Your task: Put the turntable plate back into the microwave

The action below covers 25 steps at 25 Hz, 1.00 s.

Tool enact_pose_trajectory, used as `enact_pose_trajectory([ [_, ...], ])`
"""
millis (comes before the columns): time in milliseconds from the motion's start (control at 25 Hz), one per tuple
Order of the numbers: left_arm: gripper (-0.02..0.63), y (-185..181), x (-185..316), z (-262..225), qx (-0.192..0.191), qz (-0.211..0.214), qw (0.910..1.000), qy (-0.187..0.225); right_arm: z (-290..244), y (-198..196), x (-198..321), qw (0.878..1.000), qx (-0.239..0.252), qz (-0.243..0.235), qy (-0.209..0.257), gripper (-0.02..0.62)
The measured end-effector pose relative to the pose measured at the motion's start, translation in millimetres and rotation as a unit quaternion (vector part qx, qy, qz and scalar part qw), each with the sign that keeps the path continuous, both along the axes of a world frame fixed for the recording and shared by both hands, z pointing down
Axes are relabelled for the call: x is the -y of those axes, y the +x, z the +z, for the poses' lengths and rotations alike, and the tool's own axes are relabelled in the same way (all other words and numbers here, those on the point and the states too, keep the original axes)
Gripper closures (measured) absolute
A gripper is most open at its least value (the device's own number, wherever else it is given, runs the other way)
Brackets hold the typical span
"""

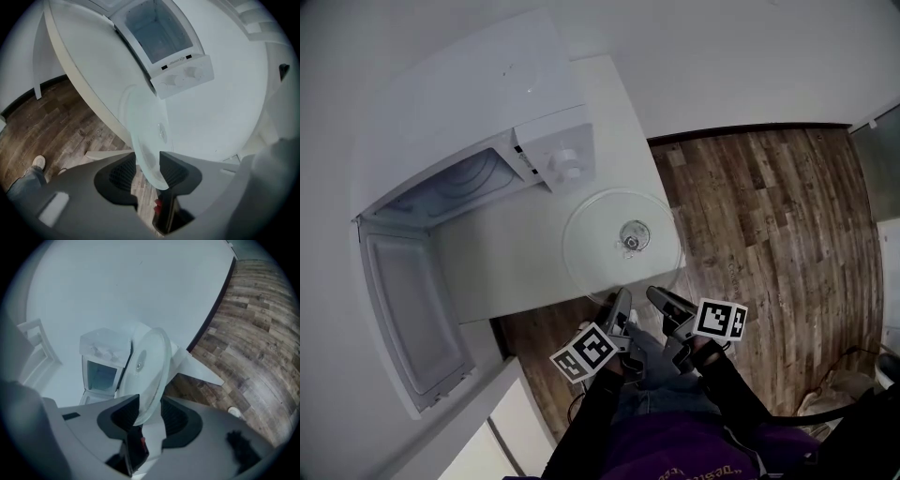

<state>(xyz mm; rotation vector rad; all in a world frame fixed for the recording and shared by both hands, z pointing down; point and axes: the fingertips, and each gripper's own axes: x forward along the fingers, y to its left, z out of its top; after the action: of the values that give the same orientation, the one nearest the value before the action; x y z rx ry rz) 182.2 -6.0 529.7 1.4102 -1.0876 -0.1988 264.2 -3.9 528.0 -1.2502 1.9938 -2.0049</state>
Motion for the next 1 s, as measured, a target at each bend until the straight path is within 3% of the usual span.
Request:
enact_pose_trajectory([
  [160,0.459,2.8,1.3,0.8,-0.022,-0.003,0.9998,0.004,0.5,-3.3,1.6,1.000,0.016,0.004,-0.002,0.485],
  [600,0.521,15.9,4.0,-3.4,-0.100,-0.013,0.9947,0.018,-5.2,-1.2,2.3,1.000,0.021,-0.009,0.014,0.511],
  [760,0.529,15.2,5.2,-6.4,-0.098,-0.017,0.9946,0.031,-6.9,-1.3,3.1,0.999,0.029,-0.010,0.018,0.514],
  [1000,0.546,14.6,4.6,-17.1,-0.127,-0.028,0.9902,0.052,-20.4,-1.9,4.6,0.998,0.030,-0.020,0.045,0.518],
])
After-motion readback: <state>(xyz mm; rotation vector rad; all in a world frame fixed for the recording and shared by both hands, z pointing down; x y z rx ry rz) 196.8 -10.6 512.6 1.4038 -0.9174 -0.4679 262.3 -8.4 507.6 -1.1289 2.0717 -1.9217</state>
